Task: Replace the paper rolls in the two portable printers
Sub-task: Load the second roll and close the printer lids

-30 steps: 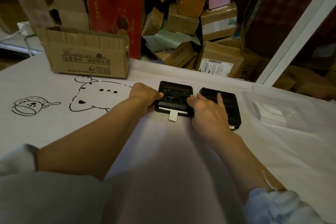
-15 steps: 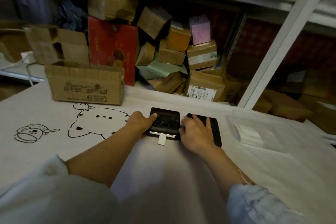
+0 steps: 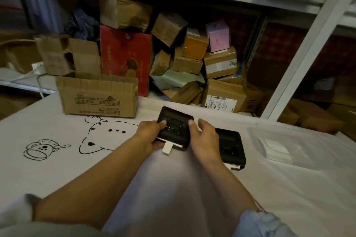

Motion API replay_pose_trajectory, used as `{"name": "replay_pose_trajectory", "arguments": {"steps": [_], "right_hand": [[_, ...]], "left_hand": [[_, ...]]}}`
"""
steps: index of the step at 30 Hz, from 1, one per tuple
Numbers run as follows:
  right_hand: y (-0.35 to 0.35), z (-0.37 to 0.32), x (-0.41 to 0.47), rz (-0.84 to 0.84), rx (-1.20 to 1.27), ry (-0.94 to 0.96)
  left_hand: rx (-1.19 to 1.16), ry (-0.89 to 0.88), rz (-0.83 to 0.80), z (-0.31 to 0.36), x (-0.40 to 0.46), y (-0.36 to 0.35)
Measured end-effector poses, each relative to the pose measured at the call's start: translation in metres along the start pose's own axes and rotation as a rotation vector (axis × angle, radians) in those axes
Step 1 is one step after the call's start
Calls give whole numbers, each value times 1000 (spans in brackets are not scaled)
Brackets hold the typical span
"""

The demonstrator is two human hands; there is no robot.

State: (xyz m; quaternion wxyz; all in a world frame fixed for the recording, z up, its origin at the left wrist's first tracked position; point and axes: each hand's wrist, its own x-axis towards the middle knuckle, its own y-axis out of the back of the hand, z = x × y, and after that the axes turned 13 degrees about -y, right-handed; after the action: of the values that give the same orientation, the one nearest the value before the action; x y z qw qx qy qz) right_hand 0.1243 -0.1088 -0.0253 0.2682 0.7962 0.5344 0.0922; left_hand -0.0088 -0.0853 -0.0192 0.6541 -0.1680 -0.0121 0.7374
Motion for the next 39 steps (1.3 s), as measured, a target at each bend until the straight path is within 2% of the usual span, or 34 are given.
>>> {"name": "replay_pose_trajectory", "arguments": {"steps": [4, 9, 13, 16, 30, 36, 39], "right_hand": [[8, -16, 6, -335, 550, -424], [14, -8, 7, -435, 717, -590], [9, -7, 7, -464, 771, -604], [10, -6, 9, -443, 807, -601], [10, -2, 17, -388, 756, -533], [14, 2, 12, -553, 902, -508], [14, -2, 11, -469, 890, -498]], "left_hand": [[-106, 56, -51, 5, -13, 1], [-147, 124, -73, 2, -16, 0], [-63, 100, -148, 5, -14, -9], [0, 75, -144, 7, -11, -13], [-47, 126, -118, -2, -1, -15], [-40, 119, -103, 6, 5, -10], [-35, 99, -158, 5, 2, -8]]}}
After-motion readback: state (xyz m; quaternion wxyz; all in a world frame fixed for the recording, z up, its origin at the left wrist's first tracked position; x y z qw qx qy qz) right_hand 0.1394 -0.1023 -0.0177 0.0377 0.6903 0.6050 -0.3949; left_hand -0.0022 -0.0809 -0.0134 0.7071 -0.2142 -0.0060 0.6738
